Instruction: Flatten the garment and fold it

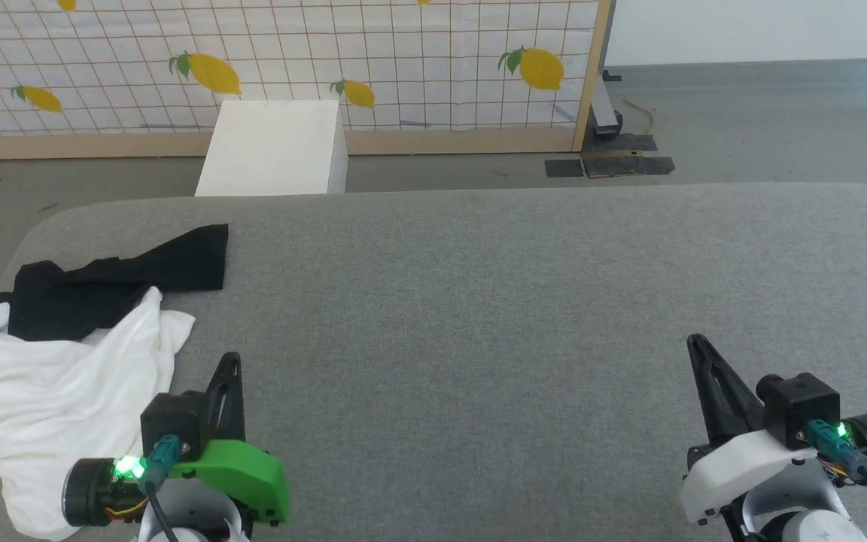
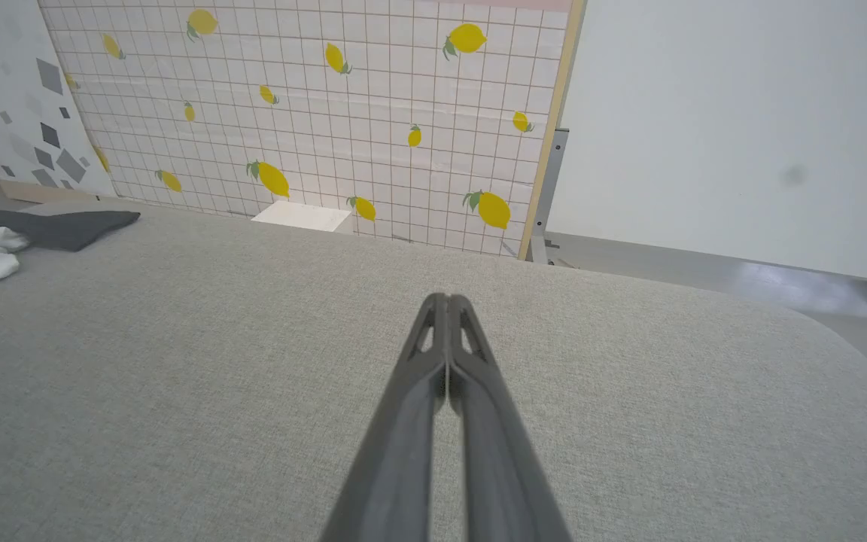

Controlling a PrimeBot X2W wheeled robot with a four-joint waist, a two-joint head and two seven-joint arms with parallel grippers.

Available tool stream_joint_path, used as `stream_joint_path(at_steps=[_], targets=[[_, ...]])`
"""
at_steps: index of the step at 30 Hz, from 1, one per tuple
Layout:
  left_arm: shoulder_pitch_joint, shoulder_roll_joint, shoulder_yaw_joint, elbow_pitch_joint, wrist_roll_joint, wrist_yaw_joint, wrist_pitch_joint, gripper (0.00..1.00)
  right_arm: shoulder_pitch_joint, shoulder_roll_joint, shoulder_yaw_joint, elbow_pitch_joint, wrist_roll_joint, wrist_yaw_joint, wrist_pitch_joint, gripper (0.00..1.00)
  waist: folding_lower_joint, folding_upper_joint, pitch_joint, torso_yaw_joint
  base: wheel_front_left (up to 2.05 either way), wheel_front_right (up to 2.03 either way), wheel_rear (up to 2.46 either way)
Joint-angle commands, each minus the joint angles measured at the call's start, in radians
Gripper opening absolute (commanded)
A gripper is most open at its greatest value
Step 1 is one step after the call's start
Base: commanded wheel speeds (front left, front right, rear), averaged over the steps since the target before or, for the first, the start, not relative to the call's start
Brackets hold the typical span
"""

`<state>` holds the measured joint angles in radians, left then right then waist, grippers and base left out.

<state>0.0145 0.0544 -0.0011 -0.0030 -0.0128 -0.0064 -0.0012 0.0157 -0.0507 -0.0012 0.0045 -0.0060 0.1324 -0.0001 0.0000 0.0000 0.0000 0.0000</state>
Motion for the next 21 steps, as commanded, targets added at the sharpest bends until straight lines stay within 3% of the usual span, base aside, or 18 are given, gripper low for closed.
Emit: stream_joint_path(at_steps=[1, 7, 8, 21], targets=[[-0.015, -0.004, 0.001, 0.003, 0.013, 0.006, 0.001, 0.0, -0.016, 0.001, 0.001, -0.005, 0.006, -0.002, 0.0, 0.0, 0.0, 0.0, 0.0, 0.0, 0.0, 0.0, 0.0], [-0.015, -0.004, 0.001, 0.003, 0.013, 0.006, 0.001, 0.0, -0.016, 0.001, 0.001, -0.005, 0.006, -0.002, 0.0, 0.0, 0.0, 0.0, 0.0, 0.0, 0.0, 0.0, 0.0], [0.0, 0.0, 0.0, 0.0, 0.0, 0.0, 0.0, 1.0, 0.0, 0.0, 0.0, 0.0, 0.0, 0.0, 0.0, 1.0, 0.0, 0.0, 0.0, 0.0, 0.0, 0.0, 0.0], [0.002, 0.0, -0.009, 0.012, -0.014, 0.005, -0.021, 1.0, 0.005, 0.0, -0.011, 0.024, 0.045, 0.0, -0.021, 1.0, 0.0, 0.0, -0.001, -0.001, 0.0, 0.0, 0.0]])
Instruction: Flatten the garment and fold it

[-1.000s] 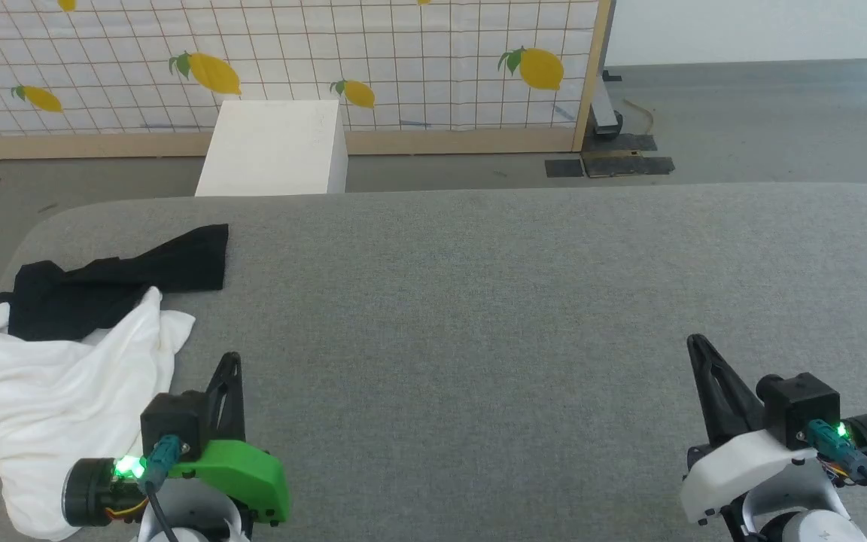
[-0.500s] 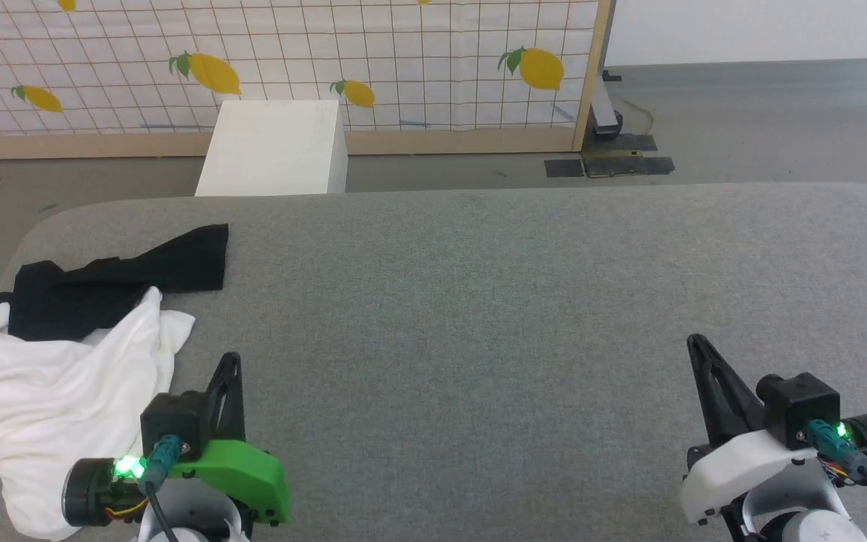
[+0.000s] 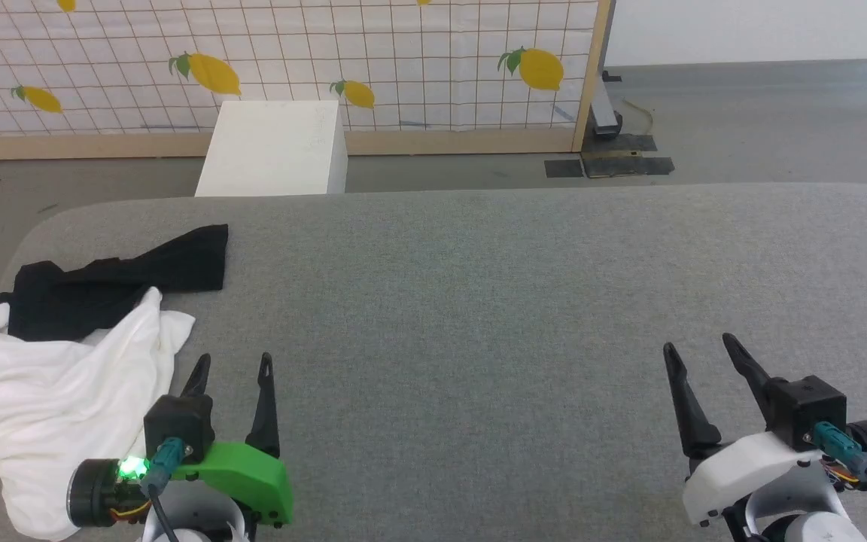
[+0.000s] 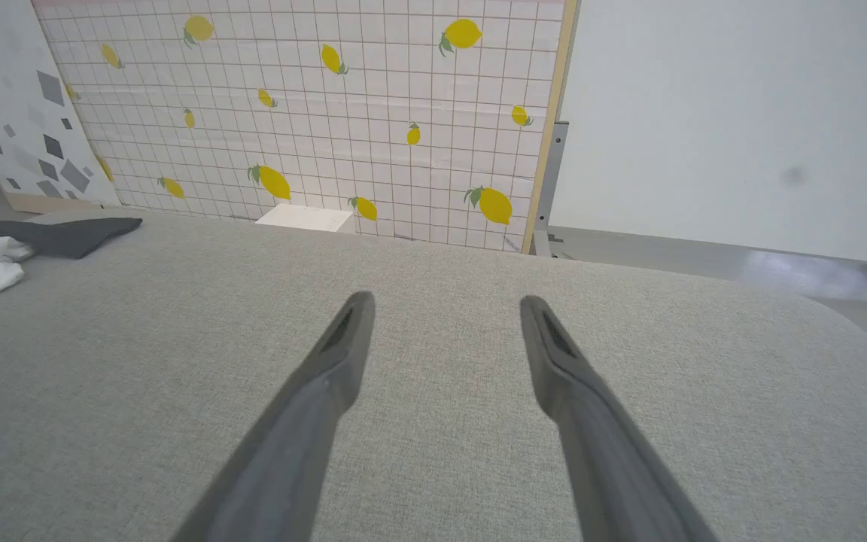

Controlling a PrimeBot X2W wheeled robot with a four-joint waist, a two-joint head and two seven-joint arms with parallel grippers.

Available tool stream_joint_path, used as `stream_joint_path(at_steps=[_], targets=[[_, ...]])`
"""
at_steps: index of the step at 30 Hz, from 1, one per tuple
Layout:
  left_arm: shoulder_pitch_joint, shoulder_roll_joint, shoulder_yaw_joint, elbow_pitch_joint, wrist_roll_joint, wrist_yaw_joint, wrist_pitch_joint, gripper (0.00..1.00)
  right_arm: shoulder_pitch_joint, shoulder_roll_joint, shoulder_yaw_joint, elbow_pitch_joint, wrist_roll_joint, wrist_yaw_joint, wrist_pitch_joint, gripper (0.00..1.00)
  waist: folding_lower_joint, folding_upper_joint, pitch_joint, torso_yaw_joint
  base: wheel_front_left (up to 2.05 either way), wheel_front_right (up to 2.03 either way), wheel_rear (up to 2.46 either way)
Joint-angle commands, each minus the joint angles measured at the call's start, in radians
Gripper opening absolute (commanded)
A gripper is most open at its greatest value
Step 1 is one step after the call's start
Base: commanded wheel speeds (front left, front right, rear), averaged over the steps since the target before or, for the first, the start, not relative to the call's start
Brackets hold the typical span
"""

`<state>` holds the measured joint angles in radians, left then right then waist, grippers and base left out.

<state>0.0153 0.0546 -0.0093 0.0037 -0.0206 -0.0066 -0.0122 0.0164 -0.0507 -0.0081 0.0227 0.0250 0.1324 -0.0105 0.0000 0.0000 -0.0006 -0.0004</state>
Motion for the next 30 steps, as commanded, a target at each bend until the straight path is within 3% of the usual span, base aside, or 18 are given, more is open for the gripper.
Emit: stream_joint_path(at_steps=[1, 16, 30], targets=[[0.001, 0.0, -0.001, 0.007, -0.006, 0.005, -0.012, 1.0, 0.004, 0.0, -0.006, 0.007, 0.017, 0.0, -0.012, 1.0, 0.0, 0.0, 0.0, 0.0, 0.0, 0.0, 0.0], [0.001, -0.001, -0.013, 0.025, -0.013, 0.012, -0.042, 1.0, 0.013, 0.0, -0.021, 0.033, 0.041, 0.0, -0.043, 1.0, 0.0, 0.0, -0.007, 0.011, 0.0, 0.0, 0.0], [0.01, 0.003, 0.0, 0.031, -0.02, 0.025, -0.071, 1.0, 0.017, 0.0, -0.021, 0.06, 0.067, -0.001, -0.072, 1.0, 0.0, 0.0, -0.012, 0.101, 0.0, 0.0, 0.0]])
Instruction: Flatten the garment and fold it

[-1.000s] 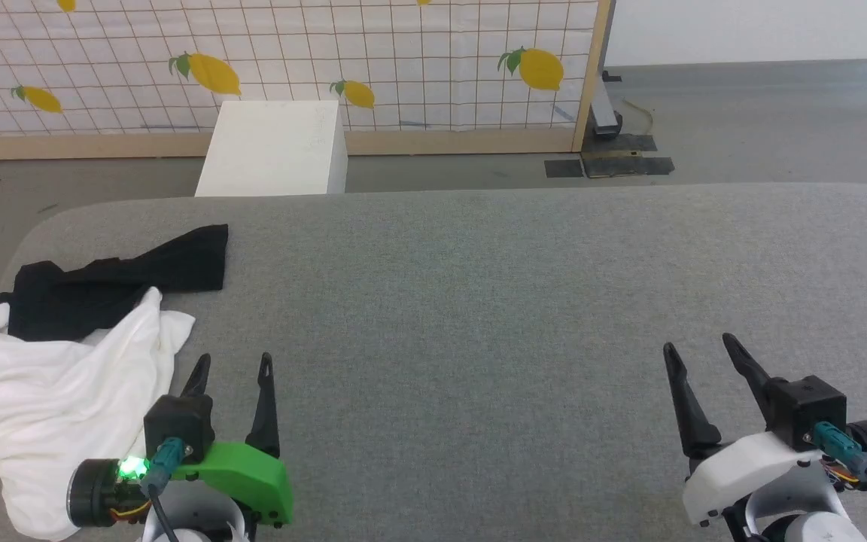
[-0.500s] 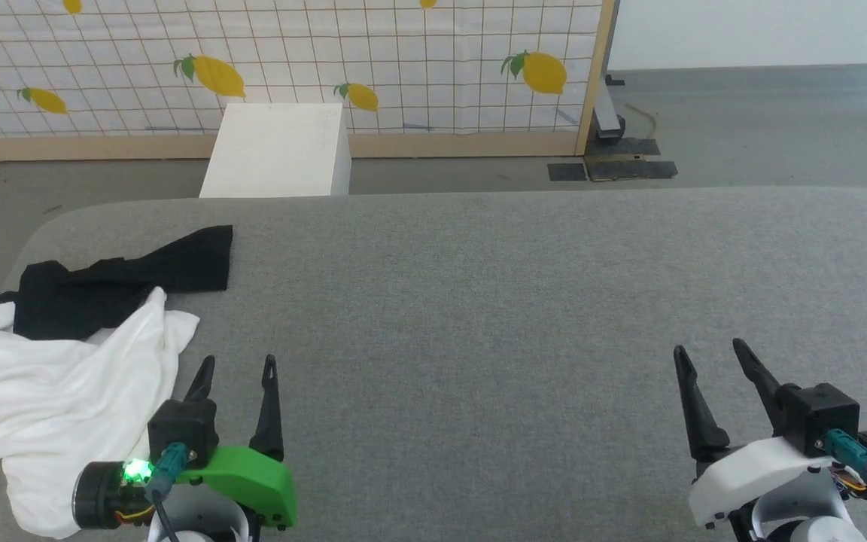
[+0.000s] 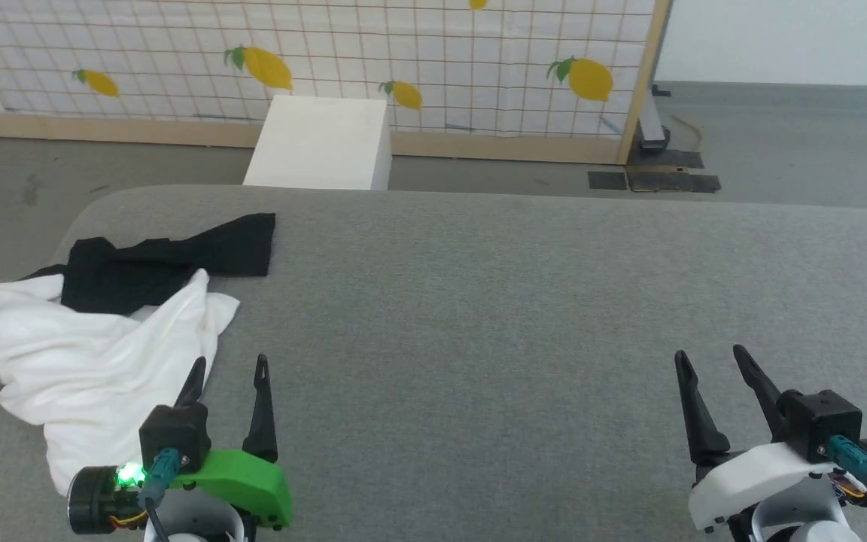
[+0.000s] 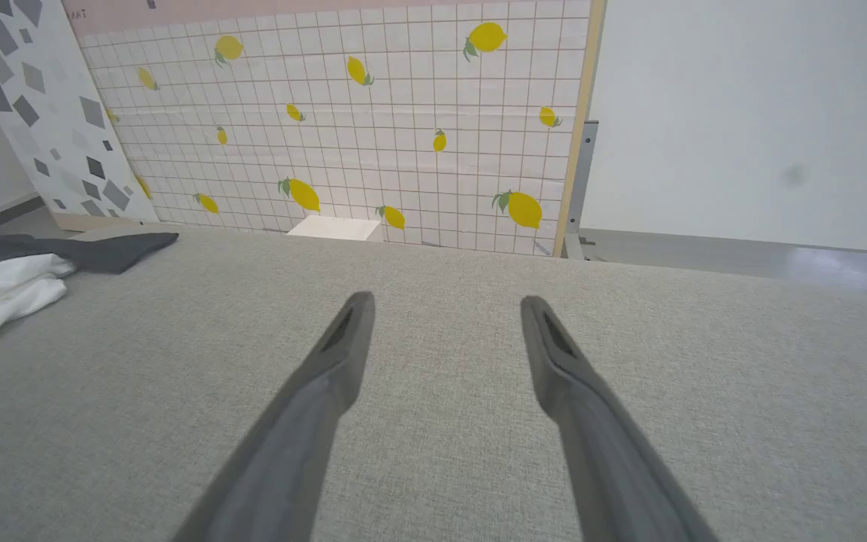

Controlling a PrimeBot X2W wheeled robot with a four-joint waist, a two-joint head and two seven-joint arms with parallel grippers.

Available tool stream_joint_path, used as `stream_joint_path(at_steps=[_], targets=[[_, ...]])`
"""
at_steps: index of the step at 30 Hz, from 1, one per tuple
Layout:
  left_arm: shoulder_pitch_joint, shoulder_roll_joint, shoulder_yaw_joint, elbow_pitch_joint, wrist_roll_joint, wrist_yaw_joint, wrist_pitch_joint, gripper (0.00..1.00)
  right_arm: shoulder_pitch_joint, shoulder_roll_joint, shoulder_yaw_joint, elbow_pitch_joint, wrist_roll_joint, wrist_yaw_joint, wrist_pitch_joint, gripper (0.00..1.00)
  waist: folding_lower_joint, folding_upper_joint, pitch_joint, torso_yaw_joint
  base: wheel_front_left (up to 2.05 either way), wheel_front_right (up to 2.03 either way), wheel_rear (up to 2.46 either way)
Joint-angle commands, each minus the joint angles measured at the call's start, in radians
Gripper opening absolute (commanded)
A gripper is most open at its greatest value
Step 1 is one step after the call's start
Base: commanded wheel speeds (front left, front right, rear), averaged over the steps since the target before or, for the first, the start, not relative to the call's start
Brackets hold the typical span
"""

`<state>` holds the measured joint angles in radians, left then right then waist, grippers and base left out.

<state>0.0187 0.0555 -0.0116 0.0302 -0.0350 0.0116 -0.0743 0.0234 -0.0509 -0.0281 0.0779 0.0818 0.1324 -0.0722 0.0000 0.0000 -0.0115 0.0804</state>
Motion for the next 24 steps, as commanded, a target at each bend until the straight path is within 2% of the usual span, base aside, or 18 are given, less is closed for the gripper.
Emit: stream_joint_path(at_steps=[1, 24], targets=[[0.007, 0.003, 0.004, 0.004, -0.006, 0.009, -0.011, 1.0, 0.011, 0.0, -0.001, 0.007, 0.012, -0.001, -0.013, 1.0, 0.0, 0.0, -0.001, 0.03, 0.0, 0.0, 0.0], [0.031, 0.002, 0.023, 0.017, -0.021, 0.032, -0.059, 1.0, 0.021, 0.0, 0.018, 0.052, 0.061, -0.001, -0.06, 1.0, 0.0, 0.0, -0.005, 0.251, 0.0, 0.0, 0.0]])
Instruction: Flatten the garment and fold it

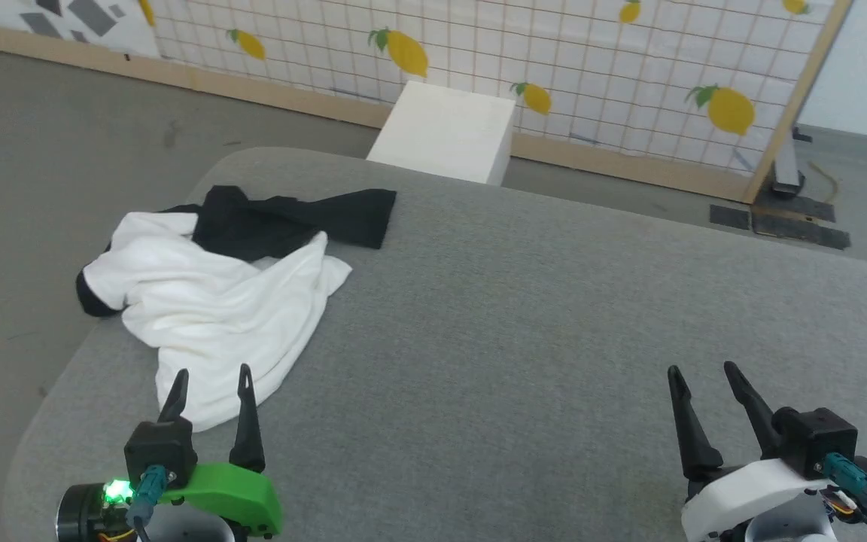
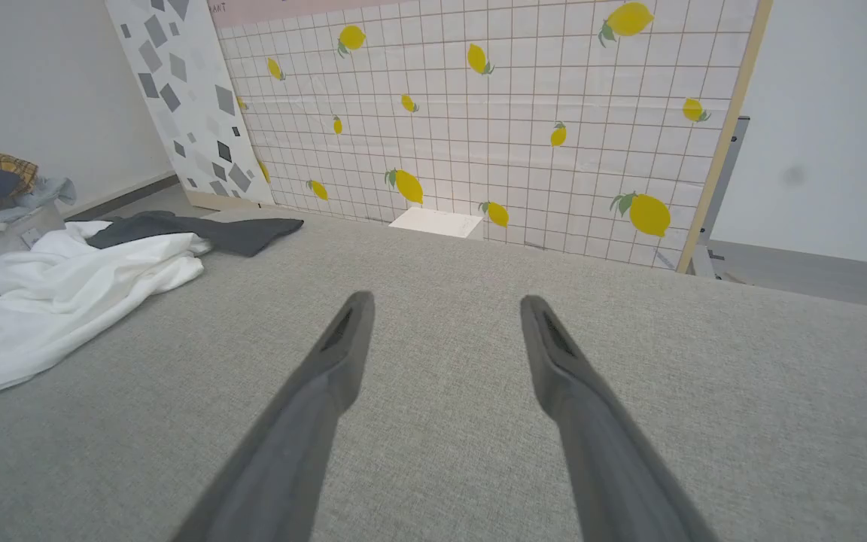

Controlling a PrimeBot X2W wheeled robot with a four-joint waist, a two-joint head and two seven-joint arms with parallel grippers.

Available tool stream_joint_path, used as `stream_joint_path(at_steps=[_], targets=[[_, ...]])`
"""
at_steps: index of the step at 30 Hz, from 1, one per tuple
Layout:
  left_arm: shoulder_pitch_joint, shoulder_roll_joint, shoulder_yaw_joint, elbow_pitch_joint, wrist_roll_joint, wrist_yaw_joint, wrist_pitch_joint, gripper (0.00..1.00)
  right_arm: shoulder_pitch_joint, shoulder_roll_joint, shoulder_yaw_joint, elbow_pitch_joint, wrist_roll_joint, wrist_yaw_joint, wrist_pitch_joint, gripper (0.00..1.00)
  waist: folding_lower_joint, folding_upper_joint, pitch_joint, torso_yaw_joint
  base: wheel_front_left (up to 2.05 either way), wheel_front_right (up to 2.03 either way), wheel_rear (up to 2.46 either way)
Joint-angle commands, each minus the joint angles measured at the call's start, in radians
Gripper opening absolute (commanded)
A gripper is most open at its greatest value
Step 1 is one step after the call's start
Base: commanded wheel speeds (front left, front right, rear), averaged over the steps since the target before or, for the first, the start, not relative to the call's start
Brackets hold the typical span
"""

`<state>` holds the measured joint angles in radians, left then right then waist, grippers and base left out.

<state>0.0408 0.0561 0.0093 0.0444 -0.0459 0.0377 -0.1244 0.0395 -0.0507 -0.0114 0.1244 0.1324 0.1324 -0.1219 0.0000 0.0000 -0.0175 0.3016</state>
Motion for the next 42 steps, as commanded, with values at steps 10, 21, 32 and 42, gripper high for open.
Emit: stream_joint_path(at_steps=[10, 21, 32, 42], targets=[[0.015, 0.004, 0.005, 0.016, -0.01, 0.012, -0.029, 1.0, 0.012, 0.0, 0.008, 0.033, 0.038, -0.001, -0.031, 1.0, 0.0, 0.0, -0.011, 0.12, -0.02, -0.02, -0.02], [0.029, 0.004, 0.008, 0.021, -0.012, 0.024, -0.051, 1.0, 0.016, 0.0, 0.017, 0.058, 0.062, -0.001, -0.053, 1.0, 0.0, 0.0, -0.018, 0.179, -0.03, -0.03, -0.03], [0.038, 0.012, 0.005, 0.035, -0.009, 0.028, -0.074, 1.0, 0.02, 0.0, 0.019, 0.086, 0.082, -0.001, -0.076, 1.0, 0.0, 0.0, -0.015, 0.233, 0.0, 0.0, 0.0], [0.043, 0.013, -0.001, 0.051, -0.01, 0.034, -0.095, 1.0, 0.023, 0.0, 0.024, 0.108, 0.099, -0.001, -0.097, 1.0, 0.0, 0.0, -0.009, 0.28, 0.0, 0.0, 0.0]])
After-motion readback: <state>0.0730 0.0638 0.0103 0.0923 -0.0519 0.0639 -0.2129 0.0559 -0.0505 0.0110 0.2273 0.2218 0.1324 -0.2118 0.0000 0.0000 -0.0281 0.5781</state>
